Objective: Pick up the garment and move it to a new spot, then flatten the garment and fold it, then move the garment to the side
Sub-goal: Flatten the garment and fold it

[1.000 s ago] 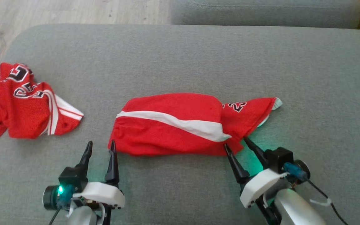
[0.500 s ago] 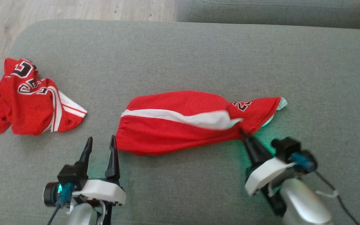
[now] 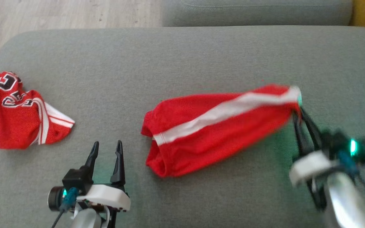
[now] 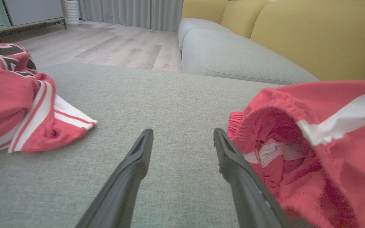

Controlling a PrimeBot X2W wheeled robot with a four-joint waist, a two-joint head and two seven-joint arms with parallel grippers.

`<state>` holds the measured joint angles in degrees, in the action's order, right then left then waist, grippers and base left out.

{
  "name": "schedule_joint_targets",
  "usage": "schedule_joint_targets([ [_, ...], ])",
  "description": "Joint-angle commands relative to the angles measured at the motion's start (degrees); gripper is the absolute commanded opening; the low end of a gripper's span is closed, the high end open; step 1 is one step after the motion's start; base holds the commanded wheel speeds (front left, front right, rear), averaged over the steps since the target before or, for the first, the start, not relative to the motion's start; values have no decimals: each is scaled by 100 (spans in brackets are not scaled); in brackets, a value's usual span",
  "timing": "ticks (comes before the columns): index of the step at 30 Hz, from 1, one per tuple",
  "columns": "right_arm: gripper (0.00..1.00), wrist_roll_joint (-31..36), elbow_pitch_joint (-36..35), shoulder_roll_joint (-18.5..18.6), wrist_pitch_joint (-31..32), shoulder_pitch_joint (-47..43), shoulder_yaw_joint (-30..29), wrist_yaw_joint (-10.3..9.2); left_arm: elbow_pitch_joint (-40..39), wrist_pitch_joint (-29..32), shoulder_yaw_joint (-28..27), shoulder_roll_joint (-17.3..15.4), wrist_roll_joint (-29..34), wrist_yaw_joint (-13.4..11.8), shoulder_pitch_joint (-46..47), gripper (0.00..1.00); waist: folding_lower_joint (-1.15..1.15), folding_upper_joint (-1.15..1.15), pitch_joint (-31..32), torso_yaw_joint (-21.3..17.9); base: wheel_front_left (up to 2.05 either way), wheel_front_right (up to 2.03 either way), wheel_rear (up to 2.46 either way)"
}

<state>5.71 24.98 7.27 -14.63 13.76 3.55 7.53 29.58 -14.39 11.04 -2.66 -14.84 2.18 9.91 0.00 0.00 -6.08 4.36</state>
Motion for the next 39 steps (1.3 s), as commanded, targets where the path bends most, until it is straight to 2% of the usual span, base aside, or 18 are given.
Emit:
schedule_joint_targets([
  [1,100,4,-23,-61,-37,-222,40,-4,-115,-61,-164,-22,-51,-22,24,100,0,0,27,-55,0,0,0],
  [6,100,-66,356,-290,-37,-688,-259,-4,-78,-61,-192,-22,-43,-39,-13,100,0,0,96,-176,0,0,0],
  [14,100,-637,-287,-431,-37,-615,-141,-4,-252,-61,-462,-22,191,-85,-142,100,0,0,267,-246,0,0,0],
  [18,100,-897,-372,-436,-37,-512,39,-4,-367,-61,-631,-22,373,-122,-248,100,0,0,400,-208,0,0,0],
  [29,100,-1235,161,-438,-37,-453,281,-4,-555,-61,-900,-21,640,-73,-748,100,0,0,720,-251,0,0,0],
  [39,100,-1326,431,-438,-37,-469,365,-4,-648,-61,-757,-21,574,1,-920,100,0,0,799,-254,0,0,0],
])
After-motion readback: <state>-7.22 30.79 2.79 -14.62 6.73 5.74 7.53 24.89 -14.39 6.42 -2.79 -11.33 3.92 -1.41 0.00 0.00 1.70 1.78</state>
